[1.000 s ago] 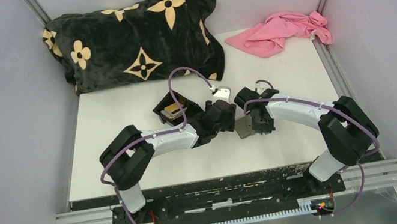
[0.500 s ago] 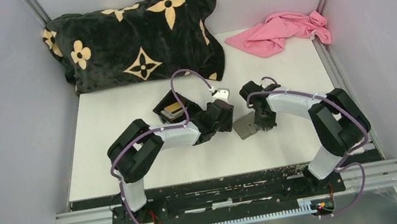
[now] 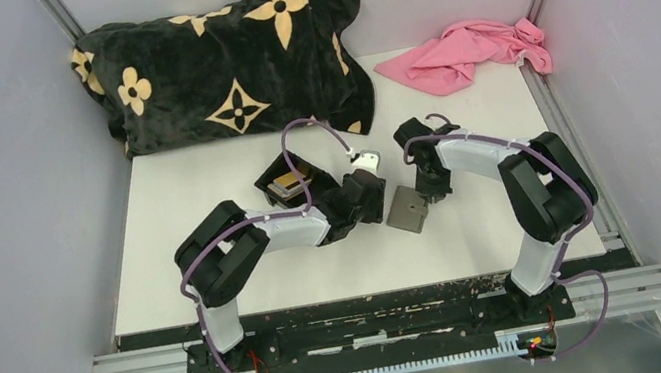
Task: Put the credit cards into the card holder
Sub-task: Adjust the card holder at the center of the board.
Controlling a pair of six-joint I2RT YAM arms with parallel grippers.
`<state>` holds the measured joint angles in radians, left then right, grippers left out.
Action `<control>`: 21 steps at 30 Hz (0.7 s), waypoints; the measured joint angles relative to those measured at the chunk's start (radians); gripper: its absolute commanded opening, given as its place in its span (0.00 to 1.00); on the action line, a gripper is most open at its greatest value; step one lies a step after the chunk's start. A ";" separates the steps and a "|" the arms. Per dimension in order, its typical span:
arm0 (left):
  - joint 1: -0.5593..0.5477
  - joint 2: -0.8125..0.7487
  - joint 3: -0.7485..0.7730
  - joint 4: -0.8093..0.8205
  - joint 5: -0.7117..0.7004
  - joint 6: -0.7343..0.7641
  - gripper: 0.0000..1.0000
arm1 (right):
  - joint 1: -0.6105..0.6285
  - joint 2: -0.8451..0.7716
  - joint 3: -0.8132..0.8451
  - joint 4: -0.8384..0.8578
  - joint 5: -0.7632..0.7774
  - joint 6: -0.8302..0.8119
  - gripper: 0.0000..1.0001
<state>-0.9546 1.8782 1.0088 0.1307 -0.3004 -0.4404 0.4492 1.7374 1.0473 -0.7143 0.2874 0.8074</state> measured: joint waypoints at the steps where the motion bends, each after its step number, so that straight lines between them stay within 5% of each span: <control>1: 0.000 -0.005 -0.005 -0.001 0.003 0.000 0.54 | 0.000 0.011 0.013 0.002 -0.001 -0.004 0.19; 14: 0.000 -0.073 -0.069 -0.031 0.037 -0.026 0.53 | -0.006 0.117 0.148 0.020 -0.036 -0.071 0.25; 21: -0.014 -0.108 -0.100 -0.029 0.068 -0.063 0.52 | -0.007 0.159 0.211 0.016 -0.047 -0.108 0.43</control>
<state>-0.9691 1.7702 0.9085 0.1020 -0.2325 -0.5030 0.4419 1.8969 1.2579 -0.6979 0.2405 0.6998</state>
